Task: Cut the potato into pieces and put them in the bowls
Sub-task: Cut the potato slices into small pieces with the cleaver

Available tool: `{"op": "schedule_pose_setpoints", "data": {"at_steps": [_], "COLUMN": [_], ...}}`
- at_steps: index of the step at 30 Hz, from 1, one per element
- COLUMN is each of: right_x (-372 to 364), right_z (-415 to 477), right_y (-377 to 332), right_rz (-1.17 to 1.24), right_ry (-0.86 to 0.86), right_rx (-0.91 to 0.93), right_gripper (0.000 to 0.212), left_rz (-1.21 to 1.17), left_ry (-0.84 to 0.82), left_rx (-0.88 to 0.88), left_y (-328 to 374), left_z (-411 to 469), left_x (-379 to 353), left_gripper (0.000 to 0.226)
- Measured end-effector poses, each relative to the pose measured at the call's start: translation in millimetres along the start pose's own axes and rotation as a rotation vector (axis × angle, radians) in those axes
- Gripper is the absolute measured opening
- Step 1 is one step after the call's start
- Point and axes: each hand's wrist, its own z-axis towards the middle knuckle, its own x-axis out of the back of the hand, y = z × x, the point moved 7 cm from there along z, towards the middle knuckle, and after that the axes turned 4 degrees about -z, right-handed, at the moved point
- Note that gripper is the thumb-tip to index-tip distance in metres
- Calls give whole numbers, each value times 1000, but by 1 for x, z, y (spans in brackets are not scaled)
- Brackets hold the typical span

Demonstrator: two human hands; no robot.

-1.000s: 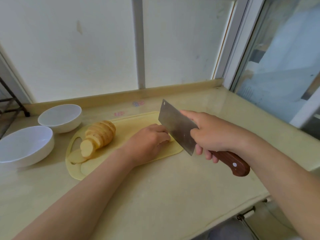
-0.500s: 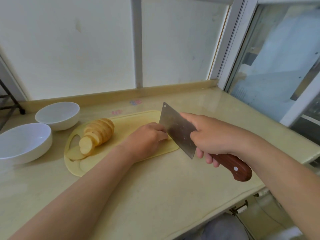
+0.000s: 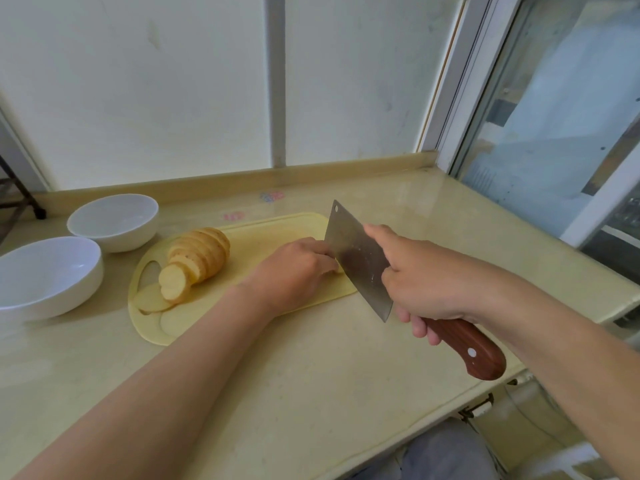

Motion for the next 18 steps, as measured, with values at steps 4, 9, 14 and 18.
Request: {"op": "schedule_pose_setpoints", "data": {"at_steps": [4,9,14,18], "right_x": [-12,-9,-1,19], "right_z": [12,30,38,40], "right_y": [-3,-3,0,4], "right_rz": [9,76,236,353], "right_ry": [15,43,95,161], "right_rx": [-14,-10,15,54], "right_gripper": [79,84,87,84], "left_rz": [-21,-36,-50,-50], "left_ry": [-10,-4,38,59], "left_rx": [-2,16,28,28], "left_y": [-2,-5,-6,-7], "left_z": [-1,-3,-6,-8], "left_x": [-2,-4,-2,-1], "left_gripper": [40,35,25,23]}}
